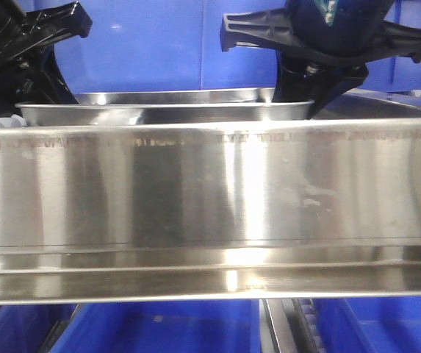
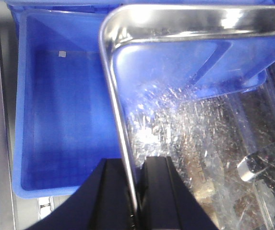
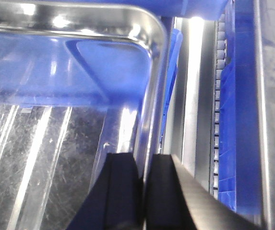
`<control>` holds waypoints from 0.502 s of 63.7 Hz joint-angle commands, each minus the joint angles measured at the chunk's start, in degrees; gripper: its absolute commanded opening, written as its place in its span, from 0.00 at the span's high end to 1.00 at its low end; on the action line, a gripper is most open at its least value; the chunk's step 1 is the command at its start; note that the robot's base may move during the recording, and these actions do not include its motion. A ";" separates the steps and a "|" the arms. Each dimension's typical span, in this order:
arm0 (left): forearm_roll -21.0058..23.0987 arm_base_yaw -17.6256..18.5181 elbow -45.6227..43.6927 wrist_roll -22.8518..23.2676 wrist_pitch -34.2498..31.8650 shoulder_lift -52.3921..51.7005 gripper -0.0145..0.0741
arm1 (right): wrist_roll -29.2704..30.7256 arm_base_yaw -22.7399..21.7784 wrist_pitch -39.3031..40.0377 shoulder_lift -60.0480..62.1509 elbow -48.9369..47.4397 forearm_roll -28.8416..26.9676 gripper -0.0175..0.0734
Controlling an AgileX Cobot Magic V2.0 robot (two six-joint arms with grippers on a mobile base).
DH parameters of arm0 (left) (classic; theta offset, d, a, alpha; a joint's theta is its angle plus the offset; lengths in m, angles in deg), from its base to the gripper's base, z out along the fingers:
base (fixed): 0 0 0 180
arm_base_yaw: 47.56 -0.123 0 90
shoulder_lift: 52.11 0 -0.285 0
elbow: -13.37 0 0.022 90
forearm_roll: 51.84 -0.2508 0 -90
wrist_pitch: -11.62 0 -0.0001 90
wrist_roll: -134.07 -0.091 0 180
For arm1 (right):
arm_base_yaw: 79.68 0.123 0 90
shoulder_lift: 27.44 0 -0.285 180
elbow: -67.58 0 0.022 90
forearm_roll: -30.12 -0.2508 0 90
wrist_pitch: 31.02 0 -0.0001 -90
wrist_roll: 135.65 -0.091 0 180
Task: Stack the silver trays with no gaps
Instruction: 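Lift the silver tray up off the shelf with both grippers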
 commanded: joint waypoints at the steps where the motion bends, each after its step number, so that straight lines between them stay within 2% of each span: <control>1: -0.57 0.00 -0.83 0.71 -0.88 -2.10 0.86 | 1.32 0.16 -1.64 1.48 -0.12 0.79 0.89; 6: -2.31 0.00 -0.83 2.52 -1.74 -3.74 0.86 | 1.32 0.16 -2.01 2.53 -0.54 0.79 0.89; 15: -3.73 0.00 -0.83 2.98 -2.12 -7.12 0.86 | 1.19 0.41 -3.17 4.36 -2.49 2.21 0.89; 32: -3.73 0.00 -0.98 3.53 -3.61 -13.33 0.86 | -2.43 4.75 -7.82 5.89 -7.97 10.70 0.89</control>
